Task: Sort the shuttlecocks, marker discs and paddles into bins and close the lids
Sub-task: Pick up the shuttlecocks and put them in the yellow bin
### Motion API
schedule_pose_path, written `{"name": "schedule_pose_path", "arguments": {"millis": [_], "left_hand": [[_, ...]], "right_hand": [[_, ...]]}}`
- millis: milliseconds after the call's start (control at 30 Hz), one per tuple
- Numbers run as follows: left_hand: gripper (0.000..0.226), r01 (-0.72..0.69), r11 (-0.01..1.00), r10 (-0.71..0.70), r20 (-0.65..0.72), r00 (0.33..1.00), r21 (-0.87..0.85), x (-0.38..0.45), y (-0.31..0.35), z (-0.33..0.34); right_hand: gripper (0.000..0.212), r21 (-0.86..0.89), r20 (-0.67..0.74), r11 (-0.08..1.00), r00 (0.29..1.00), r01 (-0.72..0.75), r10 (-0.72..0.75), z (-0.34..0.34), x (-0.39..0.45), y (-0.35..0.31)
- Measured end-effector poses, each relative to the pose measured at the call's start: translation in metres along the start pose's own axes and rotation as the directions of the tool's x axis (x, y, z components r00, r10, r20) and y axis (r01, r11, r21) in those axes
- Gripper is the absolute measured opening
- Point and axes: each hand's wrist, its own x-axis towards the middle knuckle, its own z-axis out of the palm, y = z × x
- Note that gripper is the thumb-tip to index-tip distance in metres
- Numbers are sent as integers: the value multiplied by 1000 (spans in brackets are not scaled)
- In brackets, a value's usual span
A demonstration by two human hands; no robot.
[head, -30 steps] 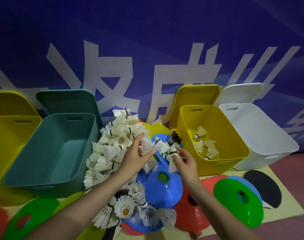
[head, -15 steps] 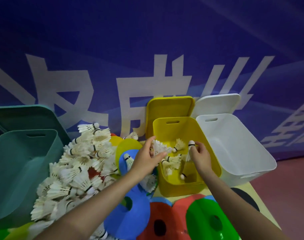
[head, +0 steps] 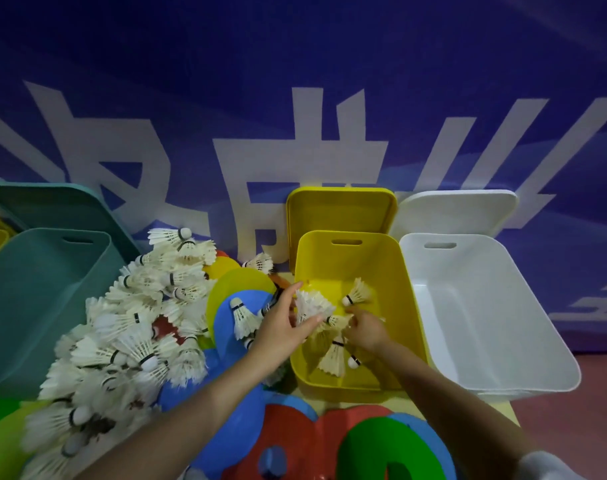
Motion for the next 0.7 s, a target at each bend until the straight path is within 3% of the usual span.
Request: {"name": "schedule_pose_path", "arguments": {"millis": [67, 133, 167, 233, 333, 433, 700], "left_hand": [[90, 5, 1000, -5, -3, 1000, -5, 4, 2, 5], [89, 8, 1000, -9, 10, 1000, 30, 11, 6, 14], [88, 11, 998, -12, 29, 1000, 54, 15, 9, 19], [82, 4, 995, -12, 84, 996, 96, 23, 14, 32], [81, 25, 989, -43, 123, 991, 148, 33, 18, 54], [82, 67, 984, -90, 136, 987, 165, 42, 15, 72], [85, 174, 952, -205, 105, 973, 251, 79, 1, 96]], "right_hand": [[47, 28, -144, 989, 979, 148, -142, -25, -10, 1], [43, -119, -354, 962, 895, 246, -273, -51, -20, 11], [44, -181, -450, 954, 842, 240, -297, -61, -23, 18], [45, -135, -571, 977, 793, 165, -212, -74, -29, 31], [43, 66, -559, 994, 828, 84, -33, -76, -37, 39], [43, 117, -498, 980, 863, 160, -82, -69, -40, 46], [42, 210, -560, 951, 825, 225, -71, -63, -35, 54]]}}
